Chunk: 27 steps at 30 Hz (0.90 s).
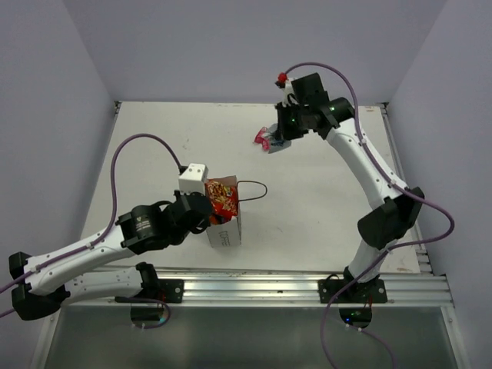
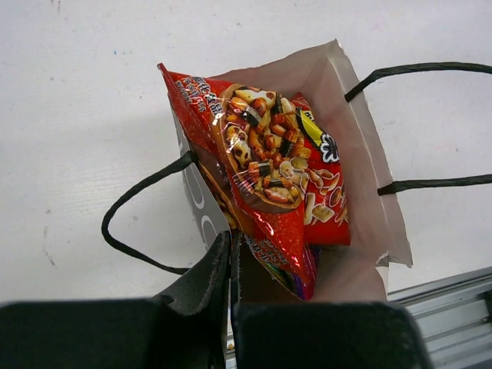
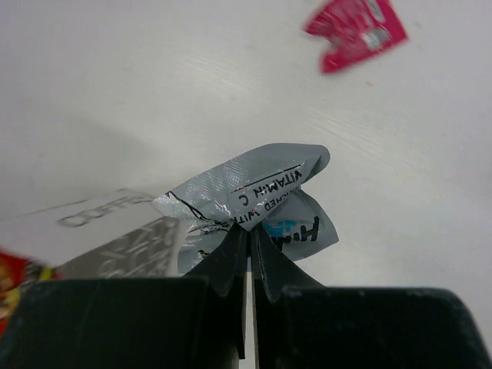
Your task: Place the snacks into the paper bag
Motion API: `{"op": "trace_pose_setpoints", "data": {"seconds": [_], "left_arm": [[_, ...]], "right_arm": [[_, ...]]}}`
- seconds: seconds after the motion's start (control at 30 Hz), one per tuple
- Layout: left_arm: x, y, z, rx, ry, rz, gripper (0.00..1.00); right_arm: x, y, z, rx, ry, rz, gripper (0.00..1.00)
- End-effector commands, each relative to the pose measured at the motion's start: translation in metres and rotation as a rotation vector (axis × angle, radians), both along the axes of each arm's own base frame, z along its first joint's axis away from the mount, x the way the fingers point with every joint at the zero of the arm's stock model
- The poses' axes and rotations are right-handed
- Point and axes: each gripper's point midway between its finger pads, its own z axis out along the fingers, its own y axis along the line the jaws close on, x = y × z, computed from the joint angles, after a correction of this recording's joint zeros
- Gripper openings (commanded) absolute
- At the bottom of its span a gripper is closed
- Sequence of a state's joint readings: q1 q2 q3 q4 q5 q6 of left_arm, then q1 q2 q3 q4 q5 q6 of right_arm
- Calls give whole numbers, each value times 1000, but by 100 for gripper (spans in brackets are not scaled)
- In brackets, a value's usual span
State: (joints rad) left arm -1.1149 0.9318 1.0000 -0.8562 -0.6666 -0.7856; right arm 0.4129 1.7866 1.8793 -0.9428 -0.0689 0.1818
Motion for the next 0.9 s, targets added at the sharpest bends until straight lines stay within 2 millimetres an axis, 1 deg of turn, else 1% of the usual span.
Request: {"op": "trace_pose_setpoints", "data": {"seconds": [0.0,0.07,0.1,0.13,0.2,0.3,0.33,0.37,0.4,0.47,0.5,0.53,0.57,0.6,0.63,0.67,0.73,0.87], "left_arm": [[3,-8,3,-34,-1,8,0],[3,-10,1,-34,4,3,0],[3,-10,1,-33,4,1,0],[3,-11,1,-35,3,1,0],[3,-12,2,-37,3,0,0],[4,-14,1,-37,3,0,0],[4,-13,2,-39,3,2,0],[4,-14,2,-39,3,0,0],[4,-14,2,-39,3,0,0],[4,-14,3,-41,1,2,0],[4,-14,3,-43,1,3,0],[4,-14,3,-44,0,5,0],[5,-14,4,-45,-1,6,0],[5,-14,4,-47,-2,10,0],[5,-14,4,-49,-1,8,0],[4,-14,4,-46,0,8,0],[4,-14,4,-47,1,9,0],[4,-14,4,-47,1,9,0]], "right_arm": [[-70,62,62,161,17,252,0],[-97,86,78,233,38,325,0],[-104,93,80,248,46,344,0],[-118,104,80,257,60,384,0],[-139,117,74,240,97,434,0],[-158,127,63,226,135,475,0],[-169,135,61,222,148,506,0],[-174,139,58,218,160,522,0],[-185,147,57,209,168,551,0],[-196,154,58,203,175,582,0],[-207,159,58,190,184,607,0],[-214,162,58,183,187,622,0],[-218,166,63,182,177,639,0],[-222,169,63,172,178,650,0],[-232,173,62,160,183,675,0],[-237,175,67,166,175,691,0],[-243,180,65,159,173,713,0],[-247,180,51,134,196,716,0]]}}
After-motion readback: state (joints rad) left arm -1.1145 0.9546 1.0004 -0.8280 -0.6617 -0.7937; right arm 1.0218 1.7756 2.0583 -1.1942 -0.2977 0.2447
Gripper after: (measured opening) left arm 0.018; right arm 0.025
